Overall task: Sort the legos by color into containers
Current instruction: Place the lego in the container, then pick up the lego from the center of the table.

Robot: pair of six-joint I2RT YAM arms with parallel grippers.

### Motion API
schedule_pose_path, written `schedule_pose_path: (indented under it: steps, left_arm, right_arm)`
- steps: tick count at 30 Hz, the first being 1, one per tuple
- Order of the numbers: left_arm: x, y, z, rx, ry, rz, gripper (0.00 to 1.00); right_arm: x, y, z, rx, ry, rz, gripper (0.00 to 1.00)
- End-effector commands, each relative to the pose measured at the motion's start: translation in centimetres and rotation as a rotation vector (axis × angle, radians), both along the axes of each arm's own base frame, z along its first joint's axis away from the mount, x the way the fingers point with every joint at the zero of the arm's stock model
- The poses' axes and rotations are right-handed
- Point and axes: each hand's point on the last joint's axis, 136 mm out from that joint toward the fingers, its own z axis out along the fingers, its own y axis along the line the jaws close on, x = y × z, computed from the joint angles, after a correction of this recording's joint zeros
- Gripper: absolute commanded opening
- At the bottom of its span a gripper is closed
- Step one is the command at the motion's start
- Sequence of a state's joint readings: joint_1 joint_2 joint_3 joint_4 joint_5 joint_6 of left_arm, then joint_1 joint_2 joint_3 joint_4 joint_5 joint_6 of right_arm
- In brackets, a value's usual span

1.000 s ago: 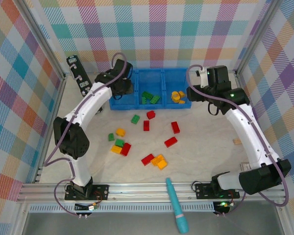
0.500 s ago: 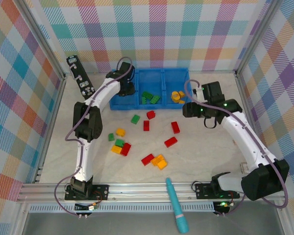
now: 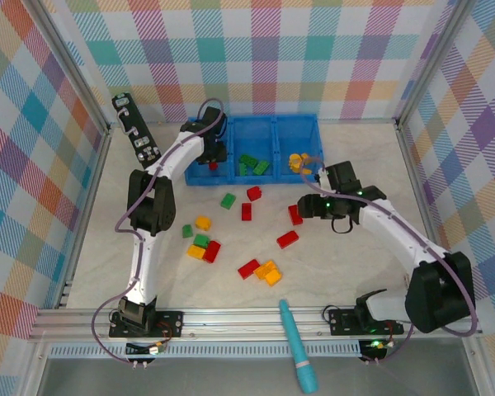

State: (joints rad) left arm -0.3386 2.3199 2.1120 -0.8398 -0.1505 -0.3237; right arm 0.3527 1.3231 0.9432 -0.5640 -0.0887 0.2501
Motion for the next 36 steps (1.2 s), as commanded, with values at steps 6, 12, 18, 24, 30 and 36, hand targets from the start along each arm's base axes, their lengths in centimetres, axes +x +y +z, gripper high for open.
schedule_pose_path:
  steps: [6, 12, 18, 24, 30, 36]
  left_arm:
    - [0.4, 0.1, 4.7, -0.015, -0.064, -0.022, 0.51]
    - [-0.7, 0.6, 13.9, -0.033, -0.225, -0.059, 0.54]
    - [-3.3, 1.1, 22.4, -0.049, -0.354, -0.12, 0.56]
    - [-7.1, 3.0, 29.2, -0.002, -0.459, -0.155, 0.58]
    - [-11.5, 5.4, 34.1, 0.06, -0.548, -0.17, 0.61]
    - [-16.0, 7.5, 37.6, 0.08, -0.652, -0.163, 0.62]
  right_arm:
    - [2.2, 1.3, -2.3, -0.032, 0.038, 0.037, 0.69]
    - [2.8, 2.5, -4.7, -0.064, 0.079, 0.054, 0.69]
    - [3.8, 3.3, -6.6, -0.126, 0.1, 0.055, 0.68]
    - [4.8, 3.0, -8.5, -0.203, 0.142, 0.042, 0.66]
    - [5.1, 2.8, -9.9, -0.244, 0.186, 0.039, 0.53]
    - [4.8, 3.1, -10.7, -0.267, 0.226, 0.041, 0.37]
